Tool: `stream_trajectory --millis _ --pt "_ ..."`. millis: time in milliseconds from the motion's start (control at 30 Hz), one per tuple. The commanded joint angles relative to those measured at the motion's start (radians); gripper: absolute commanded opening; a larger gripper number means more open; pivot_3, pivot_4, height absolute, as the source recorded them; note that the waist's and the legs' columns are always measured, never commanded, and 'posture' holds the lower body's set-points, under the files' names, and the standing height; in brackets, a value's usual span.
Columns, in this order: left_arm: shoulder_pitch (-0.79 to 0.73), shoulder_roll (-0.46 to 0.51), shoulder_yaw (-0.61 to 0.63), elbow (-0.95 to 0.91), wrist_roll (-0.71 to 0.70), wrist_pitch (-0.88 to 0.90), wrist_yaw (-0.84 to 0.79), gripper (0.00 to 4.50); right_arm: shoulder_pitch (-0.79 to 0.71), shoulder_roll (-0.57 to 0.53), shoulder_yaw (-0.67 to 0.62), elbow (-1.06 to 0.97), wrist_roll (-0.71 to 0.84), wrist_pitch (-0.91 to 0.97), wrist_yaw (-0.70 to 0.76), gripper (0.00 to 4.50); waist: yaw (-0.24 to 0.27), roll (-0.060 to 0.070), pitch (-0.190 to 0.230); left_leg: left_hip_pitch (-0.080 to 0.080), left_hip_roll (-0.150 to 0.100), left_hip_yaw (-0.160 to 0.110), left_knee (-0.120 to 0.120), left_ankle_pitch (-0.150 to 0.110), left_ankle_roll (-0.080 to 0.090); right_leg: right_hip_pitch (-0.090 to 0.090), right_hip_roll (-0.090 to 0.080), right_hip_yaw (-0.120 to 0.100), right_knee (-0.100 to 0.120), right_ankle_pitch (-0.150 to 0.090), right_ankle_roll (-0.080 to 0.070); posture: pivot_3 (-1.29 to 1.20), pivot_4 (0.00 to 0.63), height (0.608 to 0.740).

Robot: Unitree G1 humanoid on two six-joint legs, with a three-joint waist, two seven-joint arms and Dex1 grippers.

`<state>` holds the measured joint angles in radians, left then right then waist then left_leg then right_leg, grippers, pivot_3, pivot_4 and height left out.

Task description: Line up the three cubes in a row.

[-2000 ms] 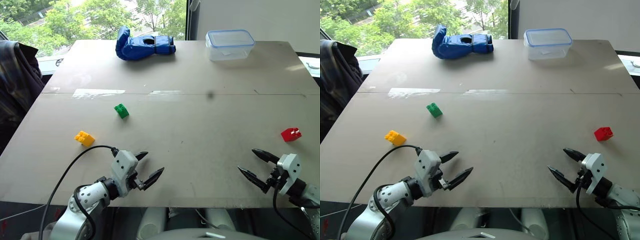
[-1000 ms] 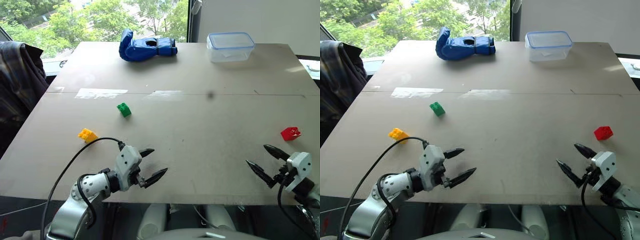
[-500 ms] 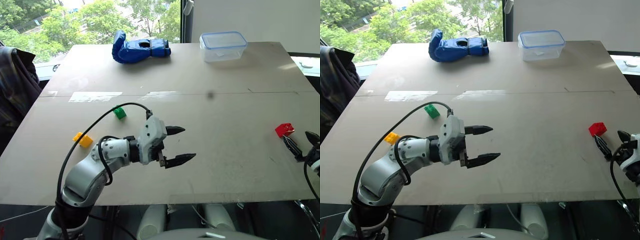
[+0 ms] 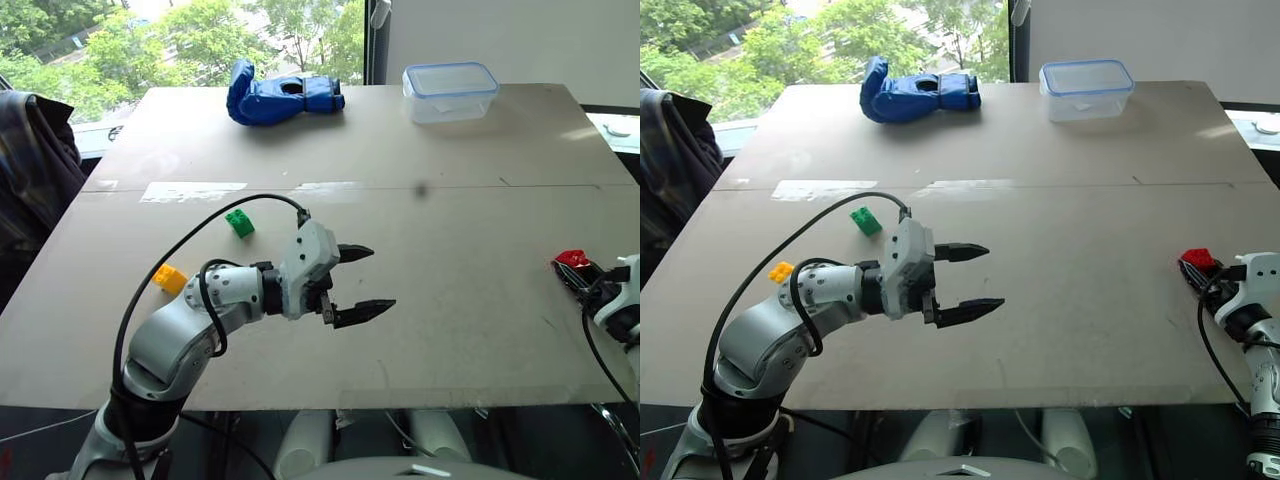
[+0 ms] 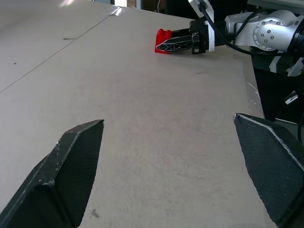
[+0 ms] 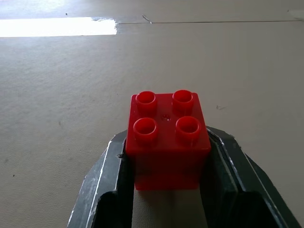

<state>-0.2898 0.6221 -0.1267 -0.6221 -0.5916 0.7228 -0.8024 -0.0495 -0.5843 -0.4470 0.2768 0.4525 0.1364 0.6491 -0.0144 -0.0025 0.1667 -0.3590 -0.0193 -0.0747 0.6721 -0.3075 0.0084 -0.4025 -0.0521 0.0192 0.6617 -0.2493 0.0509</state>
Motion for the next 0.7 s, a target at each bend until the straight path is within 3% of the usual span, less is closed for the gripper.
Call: stream_trajectory --millis 33,200,433,700 --pt "-0.006 0.014 0.016 -0.044 -0.018 -0.006 -0.003 4.5 0.0 0.006 -0.013 -0.061 0.006 -0.011 -0.012 1.3 -0.001 0.0 0.0 0.0 0.0 0.0 0.0 0.0 0.0 0.0 0.0 0.0 0.0 0.0 0.0 0.0 0.15 0.74" --pt "0.032 0.038 0.031 -0.031 -0.012 -0.031 -0.022 4.5 0.037 0.064 0.036 -0.257 0.011 0.042 -0.069 1.3 -0.001 0.0 0.0 0.0 0.0 0.0 0.0 0.0 0.0 0.0 0.0 0.0 0.0 0.0 0.0 0.0 0.15 0.74" --pt "0.14 0.074 0.067 0.04 0.036 -0.188 -0.105 4.5 0.119 0.247 0.248 -0.594 -0.082 0.197 -0.3 1.3 0.002 0.001 0.0 -0.002 0.002 -0.002 -0.001 0.002 -0.004 -0.002 0.0 0.001 0.0 0.0 0.0 0.0 0.15 0.74" --pt "0.19 0.051 0.109 0.157 0.044 -0.402 -0.248 4.5 0.116 0.362 0.389 -0.66 -0.231 0.253 -0.473 1.3 0.001 0.001 0.0 -0.002 0.0 -0.002 -0.001 0.003 -0.005 -0.003 0.0 -0.001 0.0 0.0 0.0 0.0 0.15 0.74"
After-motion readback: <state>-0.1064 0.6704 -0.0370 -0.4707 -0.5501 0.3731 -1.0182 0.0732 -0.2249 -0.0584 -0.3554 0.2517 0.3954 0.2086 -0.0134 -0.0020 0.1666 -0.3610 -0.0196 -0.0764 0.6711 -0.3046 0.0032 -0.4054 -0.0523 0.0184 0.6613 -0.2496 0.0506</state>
